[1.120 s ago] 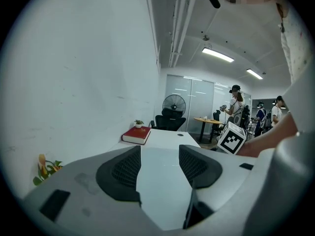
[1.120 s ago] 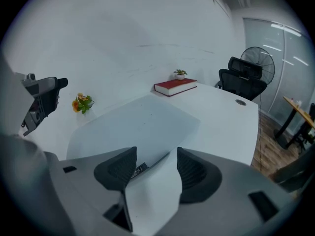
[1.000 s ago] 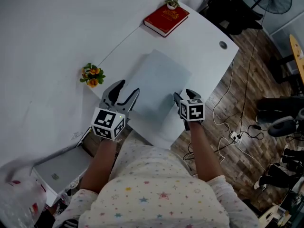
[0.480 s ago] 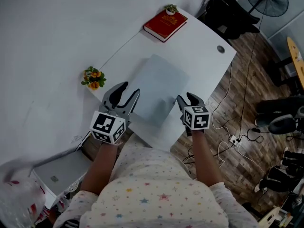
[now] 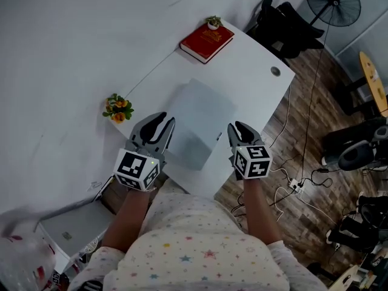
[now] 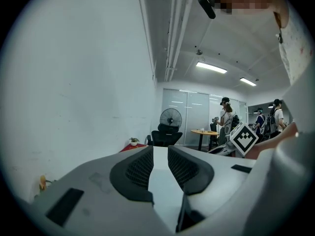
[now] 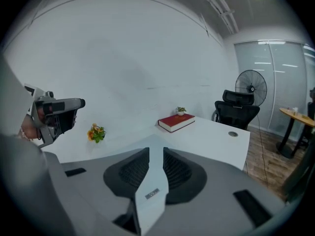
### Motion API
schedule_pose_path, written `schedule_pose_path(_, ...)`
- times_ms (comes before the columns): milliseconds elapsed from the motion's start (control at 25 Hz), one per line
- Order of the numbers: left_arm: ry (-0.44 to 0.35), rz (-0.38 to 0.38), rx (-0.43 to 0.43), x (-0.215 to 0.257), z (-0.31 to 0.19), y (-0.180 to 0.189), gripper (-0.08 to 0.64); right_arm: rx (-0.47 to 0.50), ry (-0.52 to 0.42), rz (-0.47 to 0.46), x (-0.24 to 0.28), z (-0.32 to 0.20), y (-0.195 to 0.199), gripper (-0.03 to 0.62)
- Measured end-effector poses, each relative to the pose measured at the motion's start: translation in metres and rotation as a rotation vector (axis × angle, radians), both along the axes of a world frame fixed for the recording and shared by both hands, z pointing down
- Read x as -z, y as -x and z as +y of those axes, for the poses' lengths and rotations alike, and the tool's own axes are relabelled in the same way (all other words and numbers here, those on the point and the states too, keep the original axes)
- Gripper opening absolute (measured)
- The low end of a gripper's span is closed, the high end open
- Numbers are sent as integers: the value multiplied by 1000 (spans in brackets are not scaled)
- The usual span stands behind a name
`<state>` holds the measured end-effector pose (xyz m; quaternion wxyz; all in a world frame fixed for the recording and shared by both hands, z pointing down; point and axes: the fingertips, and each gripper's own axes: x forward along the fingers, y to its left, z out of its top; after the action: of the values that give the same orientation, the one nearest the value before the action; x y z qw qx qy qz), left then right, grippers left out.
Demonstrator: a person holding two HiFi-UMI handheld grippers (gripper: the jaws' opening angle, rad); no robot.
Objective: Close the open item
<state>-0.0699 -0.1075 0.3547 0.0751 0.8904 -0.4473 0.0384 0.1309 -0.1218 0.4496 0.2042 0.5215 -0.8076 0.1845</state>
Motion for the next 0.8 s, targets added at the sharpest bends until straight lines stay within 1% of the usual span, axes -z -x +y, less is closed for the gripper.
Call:
schedule_pose_path(200,0,24,-30,5,1,-3,67,6,-67,-23,28,-2,6,69)
schedule_pose_path(360,-8,27,-38,13,1,-6,51,20,-121,-46,51,-1,10,54)
schedule_pose_path(520,-23,30,-34,20,-2,-4,41,26,-186,-62,76,-2,13,44)
schedule_pose_path(800,-57,59,-51,40,-4,-9,31,9,-298,-101,118,-2,9,15)
